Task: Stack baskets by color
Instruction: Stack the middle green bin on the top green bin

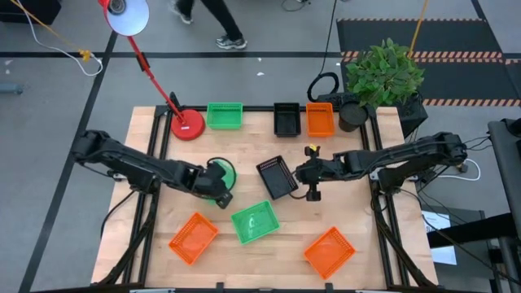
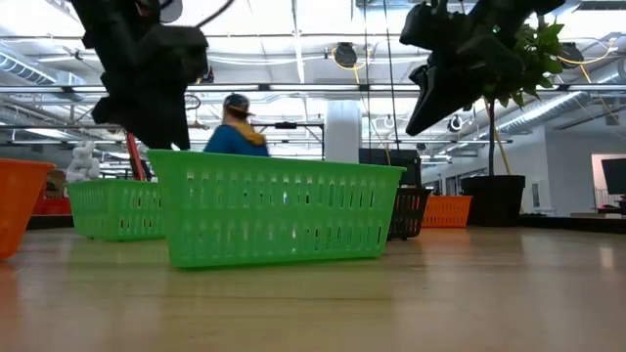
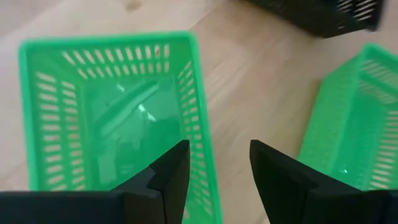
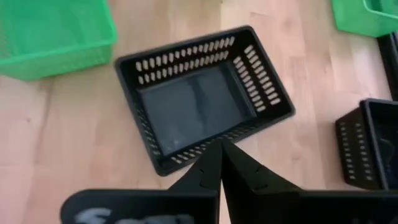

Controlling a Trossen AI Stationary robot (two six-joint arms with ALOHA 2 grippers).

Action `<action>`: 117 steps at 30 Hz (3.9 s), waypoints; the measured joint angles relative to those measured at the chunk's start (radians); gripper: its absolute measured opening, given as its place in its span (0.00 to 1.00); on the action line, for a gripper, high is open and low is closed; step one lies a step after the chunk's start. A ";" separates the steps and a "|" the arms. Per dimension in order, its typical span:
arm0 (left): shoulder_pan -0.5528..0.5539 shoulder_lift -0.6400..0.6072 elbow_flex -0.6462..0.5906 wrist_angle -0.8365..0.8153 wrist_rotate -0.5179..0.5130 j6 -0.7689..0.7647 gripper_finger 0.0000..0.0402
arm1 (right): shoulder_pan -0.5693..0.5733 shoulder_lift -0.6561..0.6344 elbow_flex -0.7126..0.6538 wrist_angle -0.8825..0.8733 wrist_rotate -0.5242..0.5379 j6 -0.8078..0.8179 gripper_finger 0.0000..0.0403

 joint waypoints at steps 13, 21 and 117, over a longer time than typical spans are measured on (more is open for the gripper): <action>0.011 0.131 0.000 0.013 0.045 -0.010 0.39 | 0.002 -0.001 0.000 0.016 -0.001 -0.001 0.00; 0.011 0.141 0.000 0.009 0.048 0.069 0.04 | 0.002 -0.001 0.000 0.016 -0.001 -0.003 0.00; 0.920 0.049 0.093 0.166 0.124 1.880 0.02 | 0.119 -0.270 0.000 -0.254 -0.002 0.137 0.00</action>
